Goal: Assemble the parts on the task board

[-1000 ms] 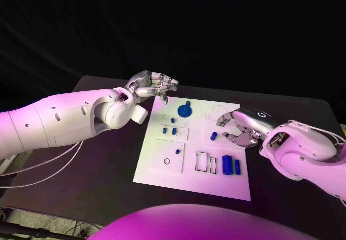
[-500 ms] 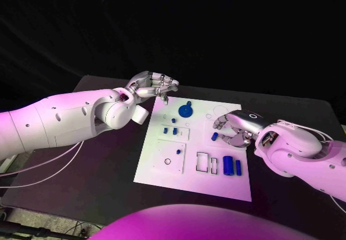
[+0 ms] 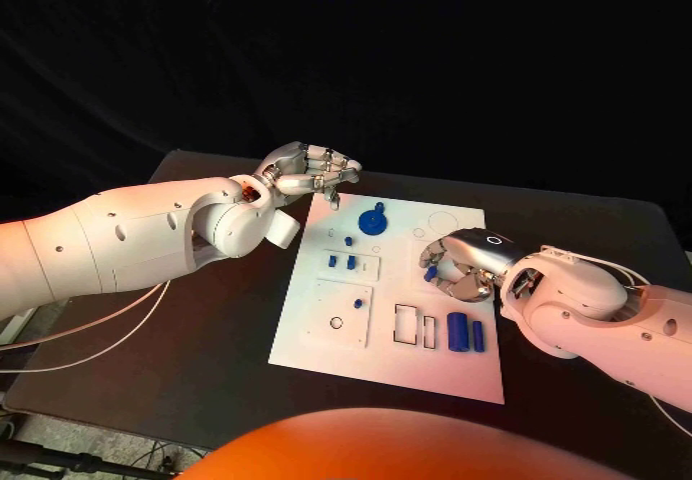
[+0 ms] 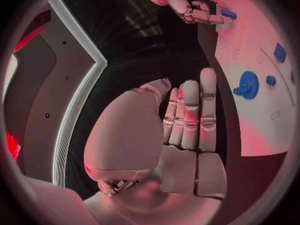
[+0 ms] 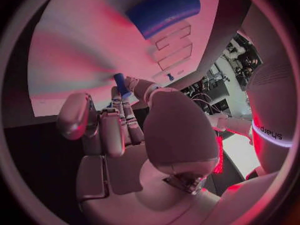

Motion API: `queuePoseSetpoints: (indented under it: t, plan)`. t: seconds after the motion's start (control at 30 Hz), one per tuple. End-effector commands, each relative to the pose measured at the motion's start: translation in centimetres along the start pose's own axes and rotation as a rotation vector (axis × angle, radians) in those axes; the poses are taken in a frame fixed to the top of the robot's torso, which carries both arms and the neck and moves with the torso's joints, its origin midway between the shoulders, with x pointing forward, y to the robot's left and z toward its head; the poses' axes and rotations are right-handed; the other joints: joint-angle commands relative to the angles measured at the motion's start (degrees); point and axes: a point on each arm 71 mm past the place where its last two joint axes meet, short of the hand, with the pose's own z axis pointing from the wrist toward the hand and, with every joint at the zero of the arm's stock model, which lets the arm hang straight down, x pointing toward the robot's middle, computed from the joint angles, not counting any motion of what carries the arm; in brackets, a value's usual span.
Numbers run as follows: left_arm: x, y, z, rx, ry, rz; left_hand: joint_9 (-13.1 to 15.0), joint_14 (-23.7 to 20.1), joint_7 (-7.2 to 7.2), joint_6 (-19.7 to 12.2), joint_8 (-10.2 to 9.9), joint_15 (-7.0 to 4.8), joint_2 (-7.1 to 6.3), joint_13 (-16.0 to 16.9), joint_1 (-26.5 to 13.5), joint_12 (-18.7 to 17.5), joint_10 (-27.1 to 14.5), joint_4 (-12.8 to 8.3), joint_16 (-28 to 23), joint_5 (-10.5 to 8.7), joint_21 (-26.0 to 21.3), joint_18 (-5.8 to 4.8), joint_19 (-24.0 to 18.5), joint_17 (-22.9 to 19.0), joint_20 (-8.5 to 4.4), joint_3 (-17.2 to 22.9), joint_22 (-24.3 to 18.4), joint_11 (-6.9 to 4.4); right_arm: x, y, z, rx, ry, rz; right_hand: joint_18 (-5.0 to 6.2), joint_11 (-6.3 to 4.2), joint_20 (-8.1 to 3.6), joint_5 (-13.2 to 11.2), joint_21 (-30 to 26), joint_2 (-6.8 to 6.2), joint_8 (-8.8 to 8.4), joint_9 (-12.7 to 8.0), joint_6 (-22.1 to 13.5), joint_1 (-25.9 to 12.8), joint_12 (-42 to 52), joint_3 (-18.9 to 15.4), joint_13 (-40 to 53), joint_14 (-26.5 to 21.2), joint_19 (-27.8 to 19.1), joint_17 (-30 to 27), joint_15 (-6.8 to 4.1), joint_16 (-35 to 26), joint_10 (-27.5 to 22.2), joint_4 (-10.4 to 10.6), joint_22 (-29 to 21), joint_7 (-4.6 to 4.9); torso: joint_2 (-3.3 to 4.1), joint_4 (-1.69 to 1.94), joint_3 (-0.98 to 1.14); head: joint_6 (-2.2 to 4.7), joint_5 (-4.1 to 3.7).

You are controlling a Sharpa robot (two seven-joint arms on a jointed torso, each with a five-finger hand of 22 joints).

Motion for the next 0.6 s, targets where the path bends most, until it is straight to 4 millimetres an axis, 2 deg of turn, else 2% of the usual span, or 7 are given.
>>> queuePoseSetpoints:
  t: [0.03, 0.13, 0.3, 0.53, 0.6]
  plan:
    - [0.26, -0.15, 0.08, 0.008, 0.017, -0.012, 0.1, 0.1, 0.07, -0.4, -0.2, 0.33, -0.01, 0.0, -0.7, 0.1, -0.5, 0.0, 0.3, -0.25, -0.4, 0.34, 0.4, 0.1, 0.15, 0.0, -0.1, -0.02, 0.23, 0.15, 0.05, -0.009, 0.022, -0.008, 0.46, -0.16, -0.18, 0.0, 0.6, 0.72, 0.58, 0.2, 0.9, 0.3, 0.7, -0.1, 0.2, 2.6, 0.6, 0.4, -0.36, 0.4, 0.8, 0.5, 0.4, -0.16, -0.06, 0.06, 0.03, 0.01, -0.02]
    - [0.24, -0.15, 0.08, 0.008, 0.017, -0.011, 0.1, 0.1, 0.07, -0.4, -0.2, 0.33, -0.01, 0.0, -0.7, 0.1, -0.5, 0.0, 0.3, -0.25, -0.4, 0.34, 0.4, 0.1, 0.15, 0.0, -0.1, -0.02, 0.21, 0.17, 0.08, -0.009, 0.016, -0.007, 0.43, -0.34, -0.3, 0.1, 0.7, 1.06, 0.94, 0.4, 1.5, 0.4, 1.1, 0.0, 0.3, 2.6, 0.8, 0.4, -0.5, 0.4, 1.2, 0.6, 0.5, -0.31, -0.08, 0.03, 0.02, 0.01, 0.02]
    - [0.23, -0.14, 0.09, 0.007, 0.017, -0.011, 0.1, 0.1, 0.07, -0.4, -0.2, 0.33, -0.01, 0.0, -0.7, 0.1, -0.5, 0.0, 0.3, -0.25, -0.4, 0.34, 0.4, 0.1, 0.15, 0.0, -0.1, -0.02, 0.17, 0.05, 0.08, -0.002, 0.007, -0.007, 0.26, -1.02, -0.8, 0.0, 1.5, 2.48, 2.11, 1.2, 3.0, 1.2, 2.8, 0.2, 0.9, 2.6, 1.2, 0.6, -1.07, 0.5, 2.7, 0.5, 1.3, -0.73, -0.08, -0.05, 0.01, 0.01, 0.03]
    - [0.22, -0.13, 0.08, 0.006, 0.018, -0.012, 0.1, 0.1, 0.07, -0.4, -0.2, 0.33, -0.01, 0.0, -0.7, 0.1, -0.5, 0.0, 0.3, -0.25, -0.4, 0.34, 0.4, 0.1, 0.15, 0.0, -0.1, -0.02, 0.08, -0.12, 0.05, 0.005, -0.008, -0.013, 0.21, -1.31, -1.05, -0.5, 1.8, 3.26, 2.5, 1.5, 3.3, 1.8, 3.5, 0.3, 1.2, 2.7, 1.3, 0.8, -1.31, 0.7, 3.2, 0.3, 1.6, -0.83, -0.03, -0.02, 0.04, 0.01, 0.02]
    - [0.21, -0.13, 0.08, 0.006, 0.017, -0.011, 0.1, 0.1, 0.07, -0.4, -0.2, 0.33, -0.01, 0.0, -0.7, 0.1, -0.5, 0.0, 0.3, -0.25, -0.4, 0.34, 0.4, 0.1, 0.15, 0.0, -0.1, -0.02, 0.06, -0.16, 0.04, 0.006, -0.012, -0.015, 0.18, -1.36, -1.15, -1.3, 1.9, 3.66, 2.64, 1.7, 3.3, 2.1, 3.8, 0.6, 1.3, 2.7, 1.3, 0.9, -1.39, 0.7, 3.1, 0.1, 1.6, -0.83, -0.03, -0.02, 0.03, 0.01, 0.01]
